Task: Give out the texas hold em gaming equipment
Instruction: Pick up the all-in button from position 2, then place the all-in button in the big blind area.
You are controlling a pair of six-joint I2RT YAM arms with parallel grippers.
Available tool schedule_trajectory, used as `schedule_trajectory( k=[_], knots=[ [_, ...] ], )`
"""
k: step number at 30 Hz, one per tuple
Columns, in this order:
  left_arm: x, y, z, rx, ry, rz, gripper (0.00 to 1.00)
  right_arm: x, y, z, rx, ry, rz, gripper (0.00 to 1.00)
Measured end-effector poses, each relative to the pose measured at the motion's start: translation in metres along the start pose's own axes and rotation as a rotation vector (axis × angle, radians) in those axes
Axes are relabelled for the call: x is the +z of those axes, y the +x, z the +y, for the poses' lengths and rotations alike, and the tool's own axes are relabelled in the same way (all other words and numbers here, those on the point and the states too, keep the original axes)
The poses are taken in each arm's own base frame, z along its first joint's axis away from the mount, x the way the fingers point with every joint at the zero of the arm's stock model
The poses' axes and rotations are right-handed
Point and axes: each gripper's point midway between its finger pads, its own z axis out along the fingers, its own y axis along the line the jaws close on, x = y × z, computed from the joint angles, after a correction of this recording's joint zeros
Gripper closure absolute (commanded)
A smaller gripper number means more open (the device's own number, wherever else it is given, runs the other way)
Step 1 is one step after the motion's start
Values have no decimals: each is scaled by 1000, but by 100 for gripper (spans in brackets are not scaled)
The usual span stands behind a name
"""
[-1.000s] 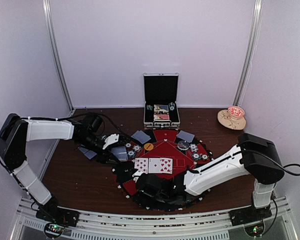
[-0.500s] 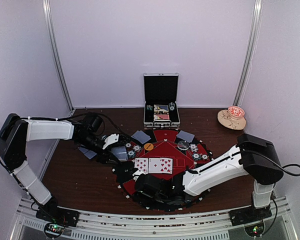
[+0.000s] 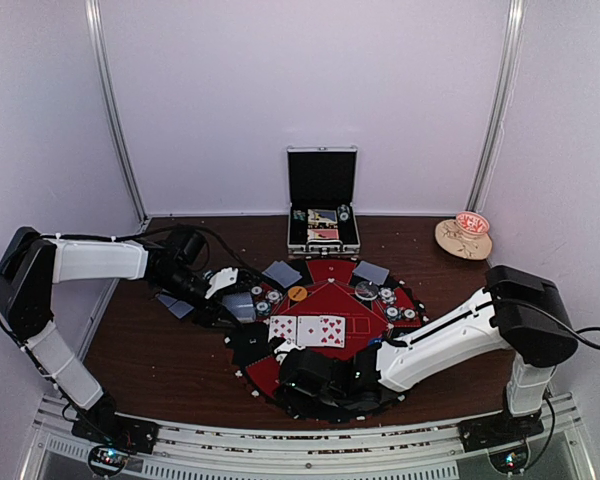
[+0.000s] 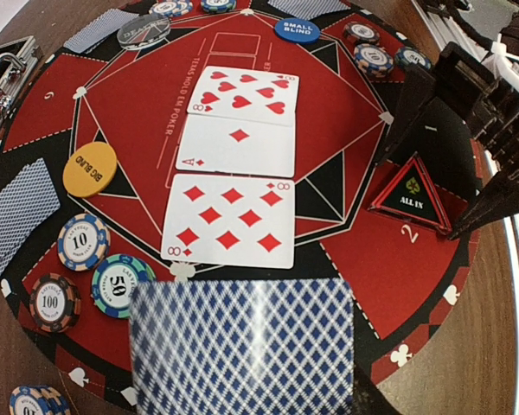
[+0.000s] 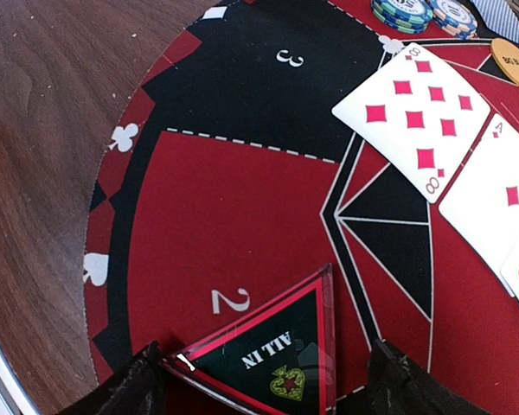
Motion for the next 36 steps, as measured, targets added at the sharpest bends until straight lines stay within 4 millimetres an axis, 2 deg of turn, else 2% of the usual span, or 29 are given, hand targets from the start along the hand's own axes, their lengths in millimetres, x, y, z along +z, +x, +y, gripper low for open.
schedule_trajectory(
  k=[12, 16, 19, 22, 24, 32, 36],
  knots=[
    [0, 0, 0, -1, 0, 0, 55, 0, -1, -1, -14, 6, -4, 41],
    [-1, 0, 1, -5, -1, -4, 55, 0, -4, -7, 4, 34, -17, 44],
    [-3, 1, 3, -12, -4, -9, 54, 0, -12, -21, 35, 71, -34, 46],
    [-4, 2, 4, -18, -7, -10, 55, 2, -27, -39, 81, 117, -56, 46],
    [-4, 2, 5, -21, -8, -12, 55, 2, -46, -53, 127, 149, -85, 46],
    [-5, 2, 5, -26, -8, -15, 54, 10, -136, -94, 263, 211, -226, 45],
    [-5, 2, 5, -27, -8, -16, 55, 28, -154, -105, 254, 236, -230, 45]
  ],
)
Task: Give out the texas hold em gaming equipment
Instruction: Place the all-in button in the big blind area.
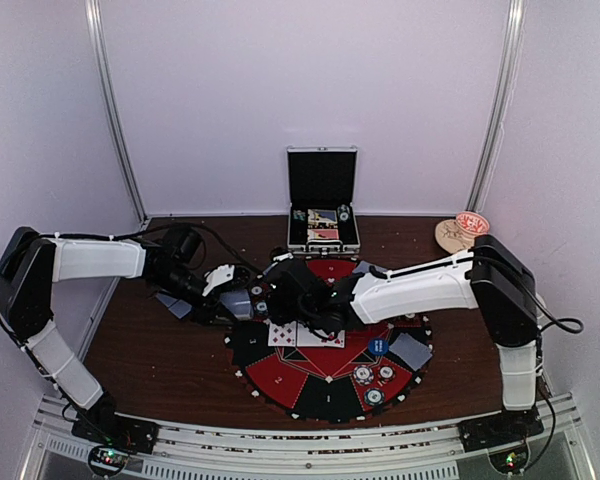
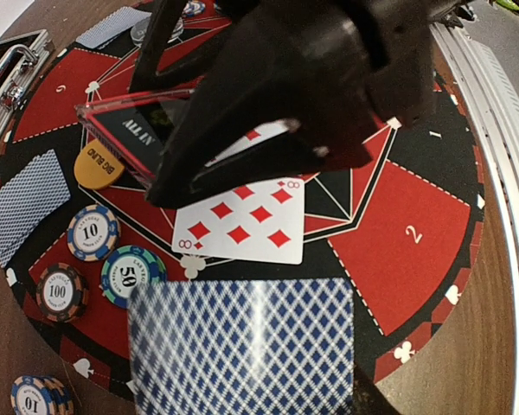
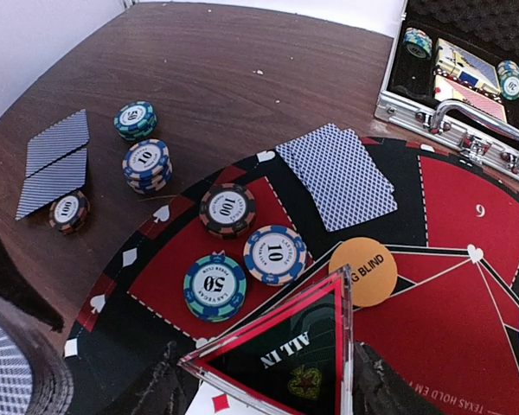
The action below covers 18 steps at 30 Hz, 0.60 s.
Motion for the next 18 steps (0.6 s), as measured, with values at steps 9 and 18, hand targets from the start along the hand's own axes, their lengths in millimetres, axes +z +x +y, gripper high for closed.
schedule_trajectory(
  k=[9, 18],
  knots=[
    [-1, 1, 1, -5, -4, 0, 54, 41, 20, -23, -43, 38, 101, 45],
    [-1, 1, 1, -6, -4, 0, 55, 52, 34, -28, -81, 30, 156, 45]
  ],
)
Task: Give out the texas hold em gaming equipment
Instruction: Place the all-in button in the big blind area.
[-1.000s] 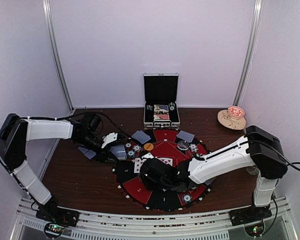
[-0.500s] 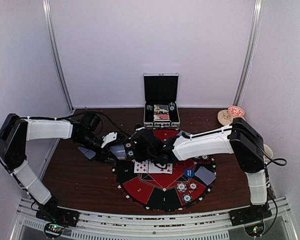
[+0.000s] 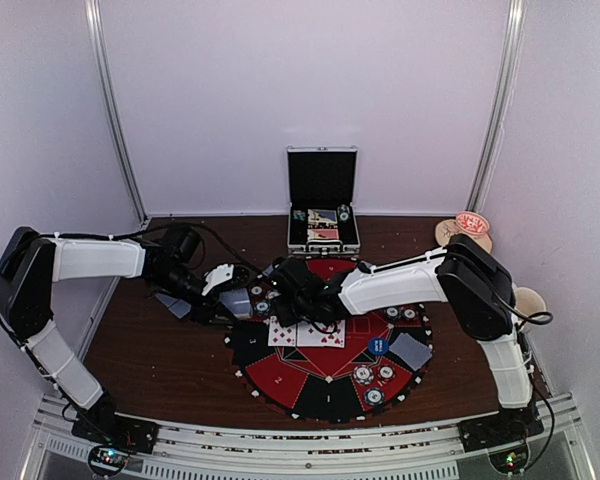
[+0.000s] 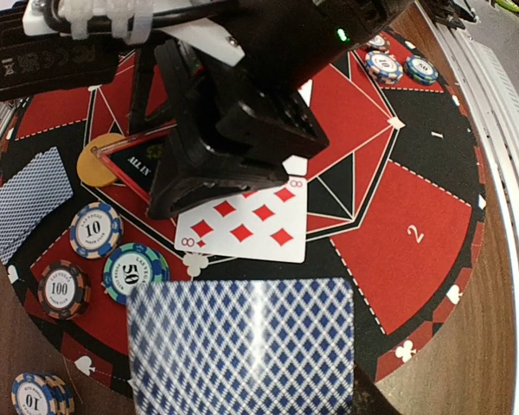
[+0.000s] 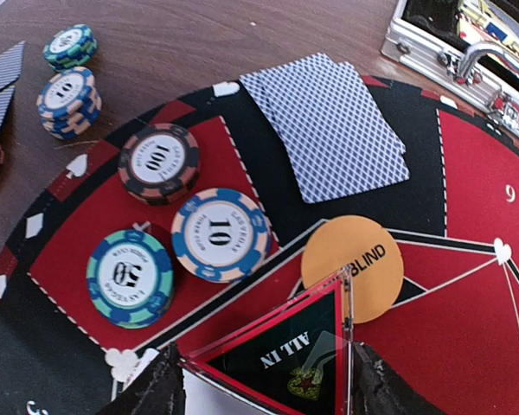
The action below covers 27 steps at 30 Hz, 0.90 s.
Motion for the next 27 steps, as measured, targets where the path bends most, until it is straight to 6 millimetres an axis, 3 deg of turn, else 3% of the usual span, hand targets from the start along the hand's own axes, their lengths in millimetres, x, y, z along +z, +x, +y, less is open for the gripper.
schedule_trajectory(
  k=[7, 18, 27],
  knots=[
    [0, -1, 1, 0, -2, -1, 54, 0, -10, 8, -11, -29, -12, 44],
    [0, -1, 1, 1, -1, -1, 55, 16, 5, 9, -31, -21, 31, 43],
    [0, -1, 1, 0, -1, -1, 54, 16, -2, 6, -34, -18, 23, 39]
  ],
)
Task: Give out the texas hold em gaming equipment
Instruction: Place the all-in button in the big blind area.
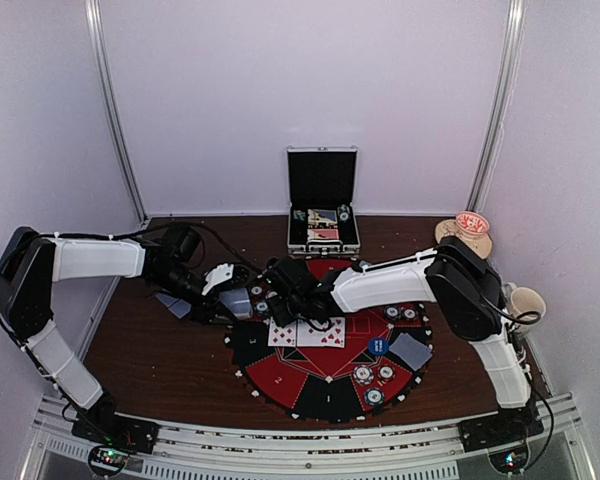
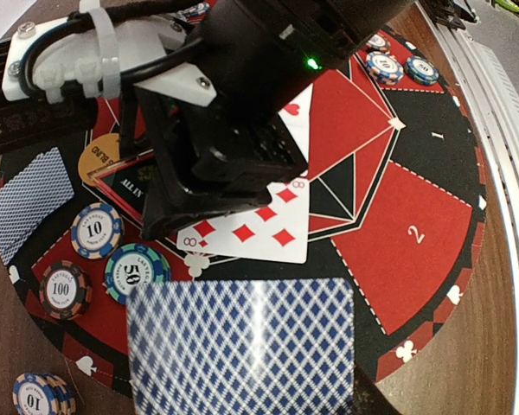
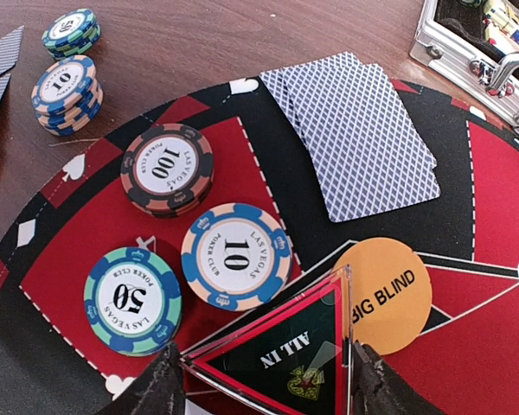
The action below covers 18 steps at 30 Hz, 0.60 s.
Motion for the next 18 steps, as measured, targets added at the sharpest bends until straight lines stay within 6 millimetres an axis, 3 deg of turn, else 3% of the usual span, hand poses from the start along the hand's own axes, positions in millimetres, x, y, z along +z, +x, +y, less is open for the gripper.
schedule_trajectory(
  k=[8, 18],
  knots=[
    [0, 0, 0, 0, 0, 0, 55, 3, 2, 2, -6, -8, 10, 34],
    [0, 0, 0, 0, 0, 0, 55, 3, 3, 3, -8, -10, 15, 17]
  ],
)
